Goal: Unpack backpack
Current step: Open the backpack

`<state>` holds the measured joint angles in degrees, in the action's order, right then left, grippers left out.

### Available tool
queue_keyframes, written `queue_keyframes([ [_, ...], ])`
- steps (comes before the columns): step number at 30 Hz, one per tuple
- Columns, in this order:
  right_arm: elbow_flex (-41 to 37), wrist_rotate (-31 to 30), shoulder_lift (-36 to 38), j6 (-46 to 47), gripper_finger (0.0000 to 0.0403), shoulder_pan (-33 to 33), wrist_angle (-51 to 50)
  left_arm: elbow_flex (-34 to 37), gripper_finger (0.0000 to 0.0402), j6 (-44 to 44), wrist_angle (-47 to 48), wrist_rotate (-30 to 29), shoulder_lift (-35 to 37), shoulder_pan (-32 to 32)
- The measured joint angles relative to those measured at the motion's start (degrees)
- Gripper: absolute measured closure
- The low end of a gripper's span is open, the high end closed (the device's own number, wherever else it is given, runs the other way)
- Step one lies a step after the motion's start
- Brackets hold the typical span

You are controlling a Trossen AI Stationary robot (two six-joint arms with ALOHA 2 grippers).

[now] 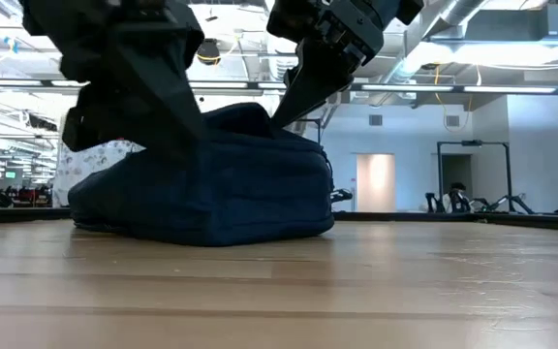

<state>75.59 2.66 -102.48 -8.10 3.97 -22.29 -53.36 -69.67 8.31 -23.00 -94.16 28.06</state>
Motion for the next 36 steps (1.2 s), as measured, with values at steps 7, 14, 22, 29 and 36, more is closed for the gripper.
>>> queue_keyframes([
  [7, 0.00, 0.02, 0.00, -0.10, 0.0241, 0.00, -1.20, 0.00, 0.0299, -3.70, 0.20, -2.49, -0.21, -0.92],
  [14, 0.00, 0.01, 0.00, 0.09, 0.0241, -0.02, -1.39, 0.00, 0.0322, -9.35, 3.69, -10.10, -0.15, -1.51],
  [22, 0.00, 0.03, 0.18, 0.13, 0.0241, 1.36, -2.04, 0.00, 0.0400, -5.45, 3.93, -9.62, -0.15, -1.51],
  [29, 0.09, 0.24, 0.90, -1.31, 0.0241, 6.63, -4.04, 0.00, 0.0401, -0.30, 3.46, -4.10, -0.14, -1.47],
  [36, 0.04, -0.50, -4.67, -2.93, 0.0241, 6.74, 4.28, 0.00, 0.0401, 4.65, 3.63, 0.47, -0.12, -1.43],
])
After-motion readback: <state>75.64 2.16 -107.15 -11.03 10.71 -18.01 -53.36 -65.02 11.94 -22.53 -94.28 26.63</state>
